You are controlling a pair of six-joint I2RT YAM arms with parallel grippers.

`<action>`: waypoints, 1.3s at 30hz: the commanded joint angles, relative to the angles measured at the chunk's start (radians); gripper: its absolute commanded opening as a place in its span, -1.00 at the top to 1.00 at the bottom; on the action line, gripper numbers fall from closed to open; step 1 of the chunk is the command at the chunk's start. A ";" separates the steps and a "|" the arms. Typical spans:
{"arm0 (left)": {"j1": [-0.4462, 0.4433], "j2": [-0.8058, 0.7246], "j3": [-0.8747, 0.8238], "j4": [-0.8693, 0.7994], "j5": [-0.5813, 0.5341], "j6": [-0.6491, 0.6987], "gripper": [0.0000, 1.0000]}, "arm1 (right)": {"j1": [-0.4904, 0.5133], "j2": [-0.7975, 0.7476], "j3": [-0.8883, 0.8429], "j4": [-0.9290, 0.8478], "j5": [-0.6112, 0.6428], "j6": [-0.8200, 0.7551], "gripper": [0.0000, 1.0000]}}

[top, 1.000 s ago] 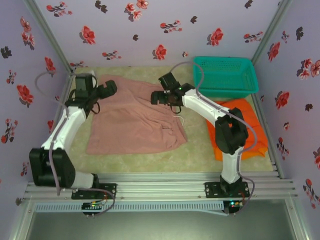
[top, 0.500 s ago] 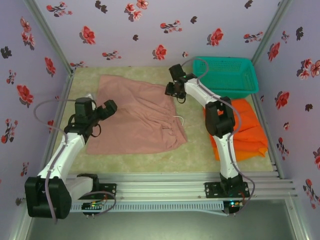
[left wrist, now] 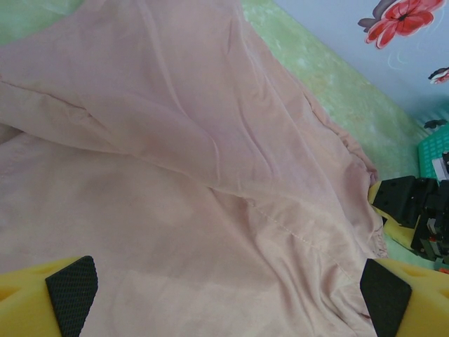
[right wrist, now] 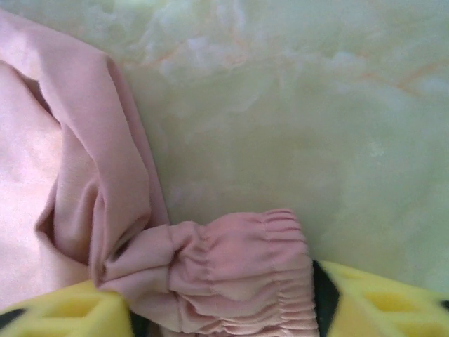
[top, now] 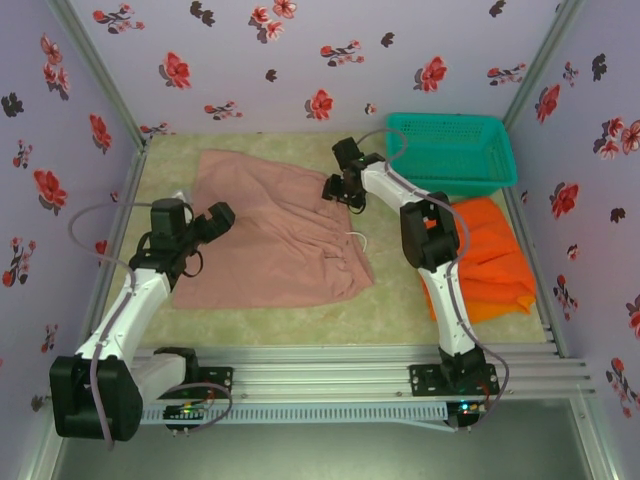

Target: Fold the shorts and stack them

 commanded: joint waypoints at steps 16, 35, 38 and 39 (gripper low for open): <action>-0.007 -0.047 -0.049 0.034 -0.042 -0.024 -0.98 | 0.002 -0.277 -0.113 -0.099 0.388 -0.017 1.00; -0.012 -0.073 -0.163 0.062 0.031 -0.194 -0.98 | 0.095 -0.374 -0.044 -0.166 0.383 -0.143 -0.83; -0.032 -0.037 -0.208 0.113 0.056 -0.232 -0.98 | 0.135 -0.407 -0.106 -0.086 0.265 -0.154 -0.91; -0.040 -0.027 -0.228 0.139 0.059 -0.246 -0.99 | 0.146 -0.405 -0.116 -0.063 0.223 -0.148 -0.93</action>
